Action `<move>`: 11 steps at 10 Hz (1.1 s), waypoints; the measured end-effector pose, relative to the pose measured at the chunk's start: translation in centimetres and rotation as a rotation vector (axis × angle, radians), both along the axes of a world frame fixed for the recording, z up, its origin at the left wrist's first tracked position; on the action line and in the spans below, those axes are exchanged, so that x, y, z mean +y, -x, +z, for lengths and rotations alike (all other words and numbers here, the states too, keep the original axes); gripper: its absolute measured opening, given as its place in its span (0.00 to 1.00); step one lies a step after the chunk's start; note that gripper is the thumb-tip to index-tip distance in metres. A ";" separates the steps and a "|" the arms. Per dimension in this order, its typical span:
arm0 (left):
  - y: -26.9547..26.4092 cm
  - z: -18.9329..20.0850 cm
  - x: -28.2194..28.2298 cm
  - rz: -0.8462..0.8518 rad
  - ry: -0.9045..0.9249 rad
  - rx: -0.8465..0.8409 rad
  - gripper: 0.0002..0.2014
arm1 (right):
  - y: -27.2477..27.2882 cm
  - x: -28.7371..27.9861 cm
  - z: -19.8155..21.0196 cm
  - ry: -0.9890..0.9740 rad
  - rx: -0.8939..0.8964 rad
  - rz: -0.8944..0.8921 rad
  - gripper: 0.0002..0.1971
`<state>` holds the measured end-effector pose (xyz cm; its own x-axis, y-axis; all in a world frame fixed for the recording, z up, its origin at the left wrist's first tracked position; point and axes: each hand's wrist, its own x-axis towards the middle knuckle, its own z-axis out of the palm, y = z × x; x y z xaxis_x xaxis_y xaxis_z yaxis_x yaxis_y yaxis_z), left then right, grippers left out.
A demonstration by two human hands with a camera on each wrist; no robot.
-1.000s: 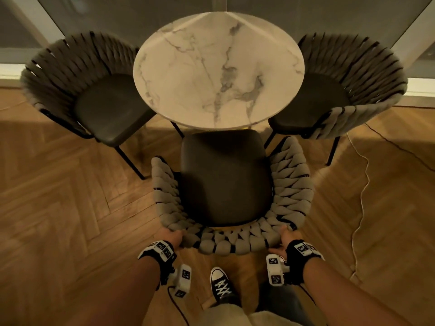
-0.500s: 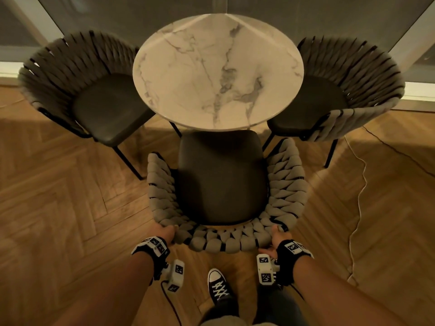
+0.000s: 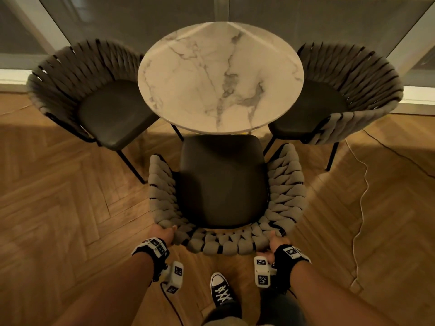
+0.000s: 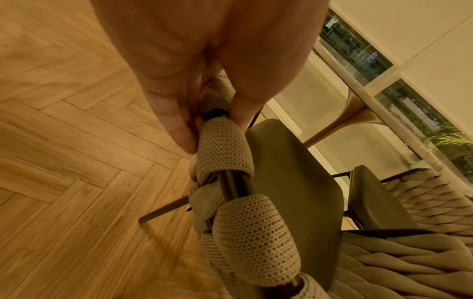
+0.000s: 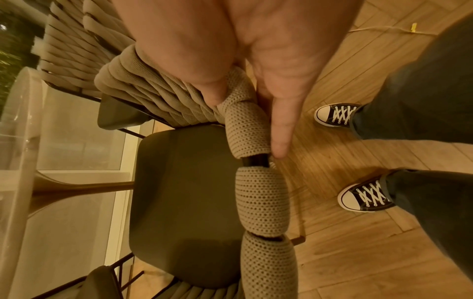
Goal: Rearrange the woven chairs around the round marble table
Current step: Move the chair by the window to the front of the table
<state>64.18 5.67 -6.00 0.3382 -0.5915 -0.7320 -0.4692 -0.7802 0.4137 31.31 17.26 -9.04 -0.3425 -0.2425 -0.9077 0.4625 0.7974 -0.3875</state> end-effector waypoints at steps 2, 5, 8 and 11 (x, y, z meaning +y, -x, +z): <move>-0.3 0.8 0.1 -0.075 0.025 -0.074 0.17 | -1.5 0.1 1.0 -0.048 -0.027 -0.168 0.29; -1.2 0.7 1.8 -0.124 0.037 -0.175 0.25 | -2.3 0.9 2.2 0.073 -0.064 -0.199 0.22; 1.0 2.2 3.0 0.002 0.033 -0.002 0.13 | -2.4 1.1 2.4 0.107 0.025 -0.113 0.24; 0.4 1.5 2.9 -0.112 0.067 -0.072 0.13 | -2.5 1.3 2.4 0.133 0.028 -0.084 0.23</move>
<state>63.77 8.56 -4.51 0.3175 -0.6751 -0.6659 -0.5825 -0.6930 0.4249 33.86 18.54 -6.63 -0.3913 -0.3291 -0.8594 0.5126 0.6977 -0.5006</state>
